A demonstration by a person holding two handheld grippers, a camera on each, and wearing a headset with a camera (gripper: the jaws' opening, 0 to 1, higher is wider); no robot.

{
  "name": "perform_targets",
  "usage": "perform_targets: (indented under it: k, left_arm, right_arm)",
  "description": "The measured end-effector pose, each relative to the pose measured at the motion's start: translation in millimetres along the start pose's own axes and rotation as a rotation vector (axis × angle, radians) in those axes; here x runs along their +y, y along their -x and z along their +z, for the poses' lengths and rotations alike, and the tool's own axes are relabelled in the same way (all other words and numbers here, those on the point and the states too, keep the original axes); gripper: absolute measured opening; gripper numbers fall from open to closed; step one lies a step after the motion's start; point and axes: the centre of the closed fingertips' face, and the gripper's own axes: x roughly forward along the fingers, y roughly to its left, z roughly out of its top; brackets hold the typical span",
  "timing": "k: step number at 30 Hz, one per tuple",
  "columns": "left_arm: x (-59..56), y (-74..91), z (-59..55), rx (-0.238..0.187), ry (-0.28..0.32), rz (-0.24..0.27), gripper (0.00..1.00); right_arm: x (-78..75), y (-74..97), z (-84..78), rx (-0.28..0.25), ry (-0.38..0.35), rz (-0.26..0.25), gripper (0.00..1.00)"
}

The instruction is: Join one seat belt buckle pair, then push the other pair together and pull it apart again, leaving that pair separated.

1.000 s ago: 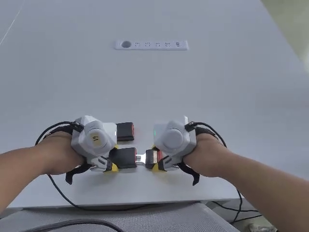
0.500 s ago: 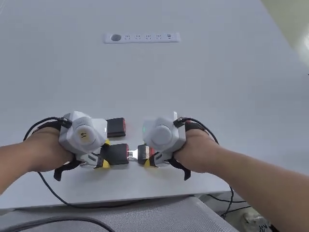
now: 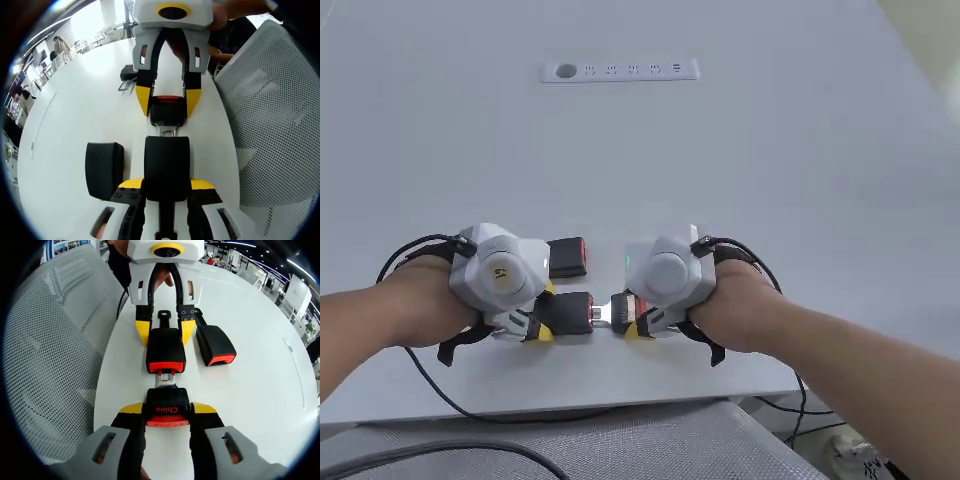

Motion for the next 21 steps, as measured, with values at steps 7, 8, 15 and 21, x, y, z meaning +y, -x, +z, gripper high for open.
perform_targets:
  k: [7,8,15,21]
  left_arm:
    - [0.2,-0.4,0.1,0.001,-0.003,0.0,0.32]
    - [0.2,-0.3,-0.1,-0.003,-0.005,0.001,0.32]
    - [0.1,-0.2,-0.3,-0.004,-0.015,-0.008,0.31]
    - [0.3,-0.2,0.0,-0.005,-0.014,-0.007,0.31]
  right_arm:
    - [0.0,-0.4,1.7,0.013,0.002,-0.01,0.31]
    - [0.1,-0.3,1.9,0.015,0.002,-0.013,0.31]
    - [-0.8,-1.7,2.1,0.023,-0.005,-0.01,0.3]
    - [-1.3,-4.5,5.9,0.037,0.003,-0.011,0.3]
